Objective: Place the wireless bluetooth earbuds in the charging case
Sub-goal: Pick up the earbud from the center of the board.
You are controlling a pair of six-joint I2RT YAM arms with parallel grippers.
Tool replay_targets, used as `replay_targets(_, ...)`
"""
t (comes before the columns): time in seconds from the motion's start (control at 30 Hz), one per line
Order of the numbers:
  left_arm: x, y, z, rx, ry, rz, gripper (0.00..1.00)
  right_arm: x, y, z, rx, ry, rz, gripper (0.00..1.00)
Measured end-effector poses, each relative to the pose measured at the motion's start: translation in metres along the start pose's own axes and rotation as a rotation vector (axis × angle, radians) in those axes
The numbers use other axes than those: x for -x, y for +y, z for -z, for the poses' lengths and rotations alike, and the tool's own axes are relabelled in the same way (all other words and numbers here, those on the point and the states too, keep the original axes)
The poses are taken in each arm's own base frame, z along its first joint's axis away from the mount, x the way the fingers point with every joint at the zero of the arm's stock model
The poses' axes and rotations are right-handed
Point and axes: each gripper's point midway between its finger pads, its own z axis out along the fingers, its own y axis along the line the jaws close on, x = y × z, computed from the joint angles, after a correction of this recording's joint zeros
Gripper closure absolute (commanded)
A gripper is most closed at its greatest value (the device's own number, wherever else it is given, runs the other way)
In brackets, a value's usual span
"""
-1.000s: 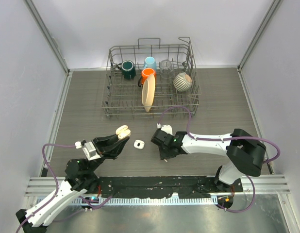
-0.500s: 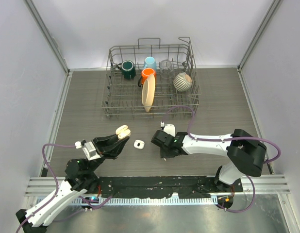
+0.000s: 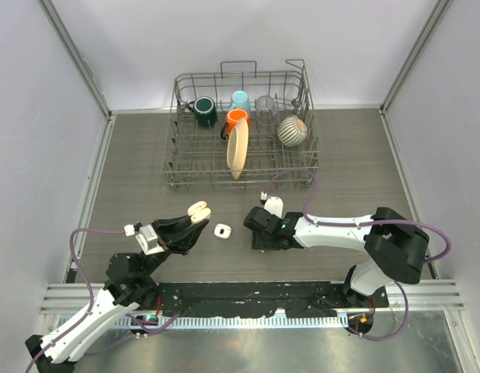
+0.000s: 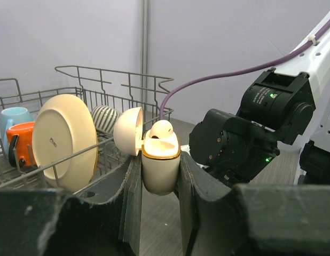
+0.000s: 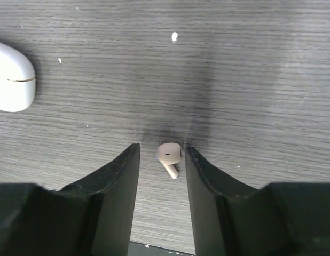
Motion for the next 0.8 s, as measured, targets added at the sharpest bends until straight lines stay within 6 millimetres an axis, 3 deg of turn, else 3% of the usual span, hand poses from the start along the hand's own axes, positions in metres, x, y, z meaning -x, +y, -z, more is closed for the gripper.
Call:
replay_targets(0.23, -0.0023, 0.0002, 0.0004, 0.001, 0.009, 0.0, 1.0, 0.0019, 0.0011, 0.0006, 0.02, -0.015, 0.021, 0.47)
replay_targets(0.43, -0.0024, 0.0003, 0.0004, 0.001, 0.009, 0.0, 1.0, 0.0022, -0.003, -0.0004, 0.007, -0.017, 0.064, 0.59)
replay_targets(0.8, -0.003, 0.0004, 0.0005, 0.002, 0.012, 0.001, 1.0, 0.0029, -0.0068, -0.0022, -0.015, -0.017, 0.106, 0.66)
